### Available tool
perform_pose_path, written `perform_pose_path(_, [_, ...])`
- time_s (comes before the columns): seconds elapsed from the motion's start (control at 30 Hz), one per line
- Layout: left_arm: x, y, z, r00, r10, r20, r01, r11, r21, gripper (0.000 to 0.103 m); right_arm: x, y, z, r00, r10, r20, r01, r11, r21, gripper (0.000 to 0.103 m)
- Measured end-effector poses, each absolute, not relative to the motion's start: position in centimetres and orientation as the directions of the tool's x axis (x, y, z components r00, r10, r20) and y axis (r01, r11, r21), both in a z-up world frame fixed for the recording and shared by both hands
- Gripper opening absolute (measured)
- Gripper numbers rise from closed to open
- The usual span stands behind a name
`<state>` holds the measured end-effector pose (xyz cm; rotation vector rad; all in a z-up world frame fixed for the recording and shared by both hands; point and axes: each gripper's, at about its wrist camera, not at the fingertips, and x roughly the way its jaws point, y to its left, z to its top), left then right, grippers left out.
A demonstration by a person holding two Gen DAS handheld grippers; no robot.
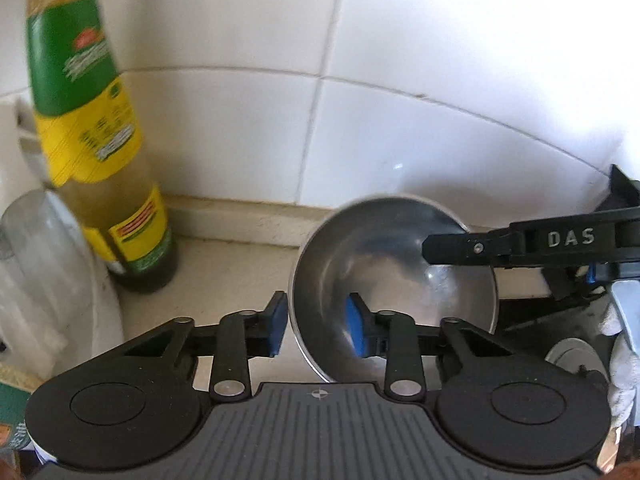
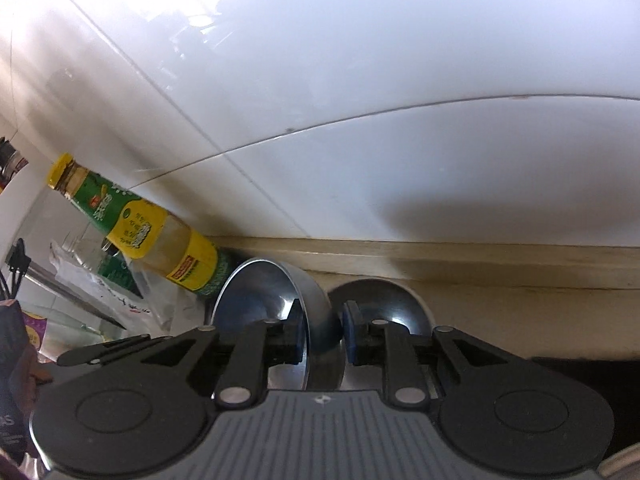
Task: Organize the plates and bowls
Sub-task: 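Grasp the rim of a steel bowl with the right gripper and lift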
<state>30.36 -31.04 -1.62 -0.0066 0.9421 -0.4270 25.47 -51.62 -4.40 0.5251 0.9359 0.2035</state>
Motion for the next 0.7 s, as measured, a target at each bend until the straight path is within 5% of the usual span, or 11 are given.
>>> perform_pose_path(0.7, [32.4,-34.5,-2.9,0.507,-0.375,-0.776,0.438,0.888,-0.143,0.038,25.1,-51.7,-6.0,0.588,0.249,-0.769,0.148,0.902,0.405,0.041])
